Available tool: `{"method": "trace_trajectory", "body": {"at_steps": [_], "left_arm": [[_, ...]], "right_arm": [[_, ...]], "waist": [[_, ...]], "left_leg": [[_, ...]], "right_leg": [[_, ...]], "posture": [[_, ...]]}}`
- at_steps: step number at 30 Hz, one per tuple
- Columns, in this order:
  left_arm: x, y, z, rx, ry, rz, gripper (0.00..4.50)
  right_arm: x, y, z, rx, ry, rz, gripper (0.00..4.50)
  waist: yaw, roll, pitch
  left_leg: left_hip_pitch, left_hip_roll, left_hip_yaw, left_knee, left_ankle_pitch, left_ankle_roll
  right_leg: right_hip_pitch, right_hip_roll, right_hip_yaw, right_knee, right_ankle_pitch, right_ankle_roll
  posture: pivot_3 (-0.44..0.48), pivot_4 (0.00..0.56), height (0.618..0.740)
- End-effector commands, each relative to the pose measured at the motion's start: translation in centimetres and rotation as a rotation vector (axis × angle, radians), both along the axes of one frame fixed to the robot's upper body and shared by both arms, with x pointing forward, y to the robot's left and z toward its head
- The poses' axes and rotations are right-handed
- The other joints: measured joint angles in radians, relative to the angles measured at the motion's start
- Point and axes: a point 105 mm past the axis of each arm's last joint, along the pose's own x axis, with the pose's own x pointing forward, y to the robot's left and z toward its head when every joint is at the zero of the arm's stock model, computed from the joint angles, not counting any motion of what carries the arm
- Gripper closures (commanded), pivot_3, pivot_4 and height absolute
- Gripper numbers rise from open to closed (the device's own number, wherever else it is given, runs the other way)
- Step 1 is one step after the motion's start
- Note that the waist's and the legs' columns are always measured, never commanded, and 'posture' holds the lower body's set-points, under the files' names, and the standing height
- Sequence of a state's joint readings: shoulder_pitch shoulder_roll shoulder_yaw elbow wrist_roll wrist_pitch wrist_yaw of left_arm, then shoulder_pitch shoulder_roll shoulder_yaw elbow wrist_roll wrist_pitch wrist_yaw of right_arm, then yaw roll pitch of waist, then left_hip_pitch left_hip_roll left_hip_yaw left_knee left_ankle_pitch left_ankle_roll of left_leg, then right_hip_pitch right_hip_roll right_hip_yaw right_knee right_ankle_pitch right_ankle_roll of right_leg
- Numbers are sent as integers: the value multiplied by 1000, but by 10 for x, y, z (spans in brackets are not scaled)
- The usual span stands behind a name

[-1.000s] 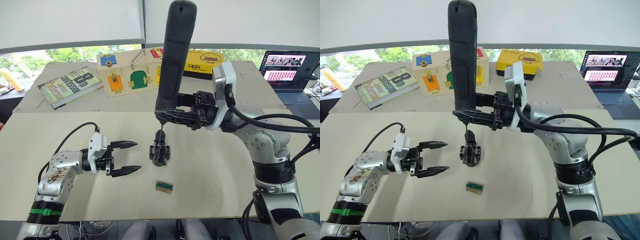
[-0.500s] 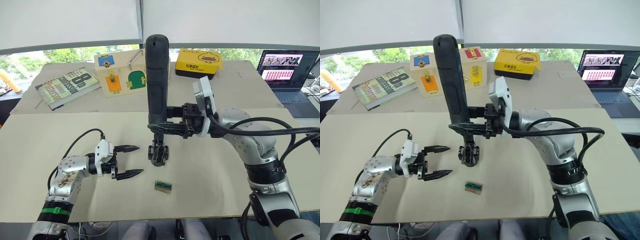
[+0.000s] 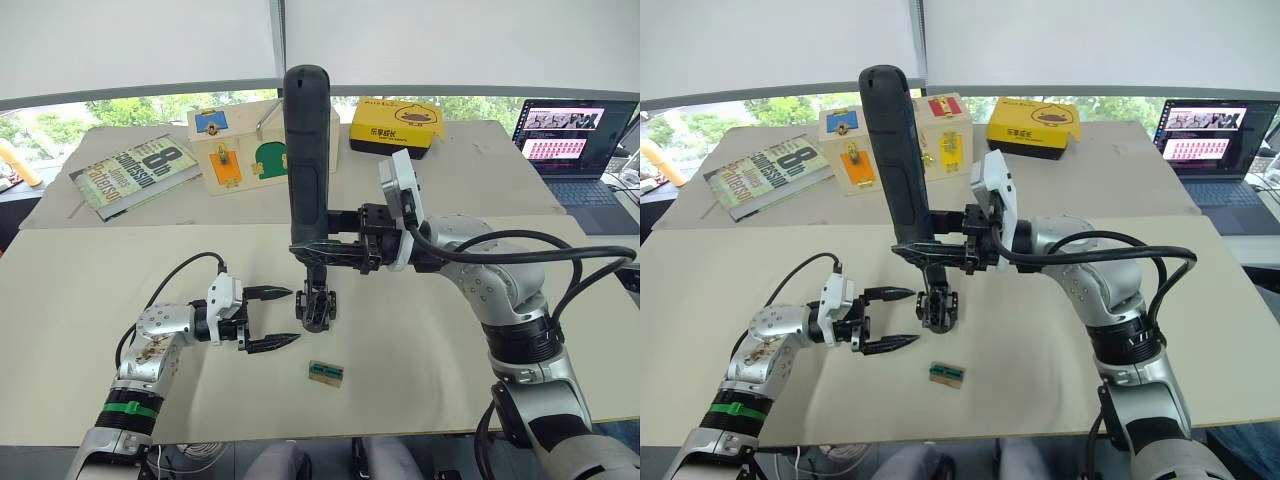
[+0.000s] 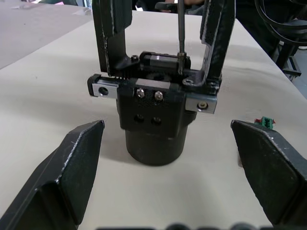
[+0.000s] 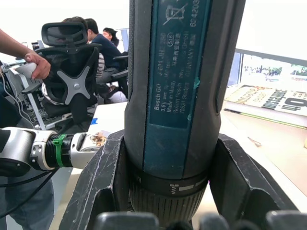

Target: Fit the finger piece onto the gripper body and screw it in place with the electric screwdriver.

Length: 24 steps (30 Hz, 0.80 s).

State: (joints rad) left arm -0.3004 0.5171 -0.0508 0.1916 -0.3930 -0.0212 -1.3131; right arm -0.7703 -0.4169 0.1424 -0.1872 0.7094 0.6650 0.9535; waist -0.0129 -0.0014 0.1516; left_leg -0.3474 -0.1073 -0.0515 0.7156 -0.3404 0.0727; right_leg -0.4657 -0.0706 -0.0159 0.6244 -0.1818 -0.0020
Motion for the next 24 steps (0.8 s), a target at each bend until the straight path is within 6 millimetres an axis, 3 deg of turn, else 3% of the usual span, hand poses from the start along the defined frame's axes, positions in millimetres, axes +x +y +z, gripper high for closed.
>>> {"method": "trace_trajectory", "body": {"at_steps": [1,24], "left_arm": [[0,-5,8,-11,-27,-14,0],[-5,-11,13,-5,-18,-12,0]], "right_arm": [[-9,1,22,49,-73,30,2588],[-11,4,14,38,-61,31,2588]], "waist": [[0,0,0],[0,0,0]], "left_leg": [[0,0,0,0,0,0],[-1,0,0,0,0,0]], "right_leg": [[0,0,0,0,0,0],[-1,0,0,1,0,0]], "posture": [[0,150,740],[0,150,740]]}}
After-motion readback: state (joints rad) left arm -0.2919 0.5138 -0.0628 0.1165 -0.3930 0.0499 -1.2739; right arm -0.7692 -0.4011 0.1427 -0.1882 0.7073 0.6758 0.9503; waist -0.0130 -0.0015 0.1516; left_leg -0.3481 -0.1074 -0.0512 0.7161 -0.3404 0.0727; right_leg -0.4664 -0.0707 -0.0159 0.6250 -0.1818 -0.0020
